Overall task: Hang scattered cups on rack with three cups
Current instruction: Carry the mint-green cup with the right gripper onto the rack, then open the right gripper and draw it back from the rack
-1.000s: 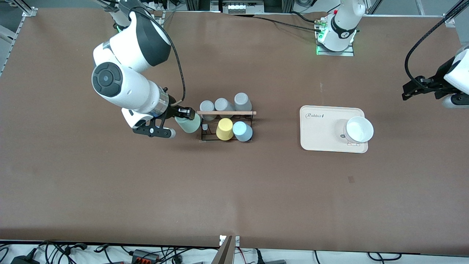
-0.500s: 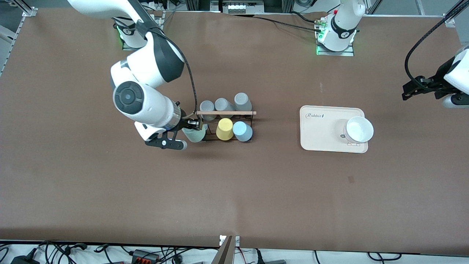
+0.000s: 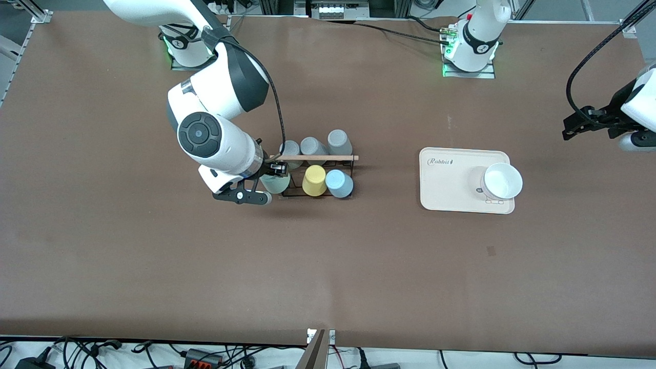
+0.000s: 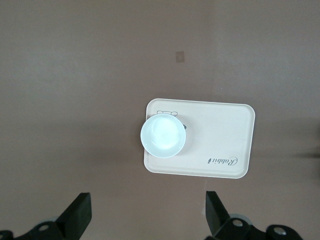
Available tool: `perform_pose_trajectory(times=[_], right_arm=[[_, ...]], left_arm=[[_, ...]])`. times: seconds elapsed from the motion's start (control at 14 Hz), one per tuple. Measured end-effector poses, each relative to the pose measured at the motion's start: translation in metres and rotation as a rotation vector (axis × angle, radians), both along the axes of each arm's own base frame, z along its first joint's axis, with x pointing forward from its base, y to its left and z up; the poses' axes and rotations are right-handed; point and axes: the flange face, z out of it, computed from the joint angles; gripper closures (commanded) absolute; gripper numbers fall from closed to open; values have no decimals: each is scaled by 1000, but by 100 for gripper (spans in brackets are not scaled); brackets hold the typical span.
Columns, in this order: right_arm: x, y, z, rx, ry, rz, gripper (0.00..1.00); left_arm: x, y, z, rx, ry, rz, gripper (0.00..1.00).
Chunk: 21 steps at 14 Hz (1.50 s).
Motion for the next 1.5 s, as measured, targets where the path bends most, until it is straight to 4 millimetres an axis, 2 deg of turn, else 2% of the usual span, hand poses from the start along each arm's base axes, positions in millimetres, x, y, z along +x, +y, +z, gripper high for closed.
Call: perform_pose_trajectory(times=[0.36, 0.64, 1.07, 1.5], right_arm=[[-1, 1, 0, -2, 2, -1, 100], [-7, 13, -3, -9, 8, -22, 100], [-15, 33, -27, -23, 32, -8, 100], [-13, 32, -44, -56, 38, -4, 100]], left_arm=[[0, 0, 0, 0, 1, 0, 0], [0, 0, 0, 0, 2, 0, 0], [0, 0, 0, 0, 2, 0, 0], [0, 0, 0, 0, 2, 0, 0]])
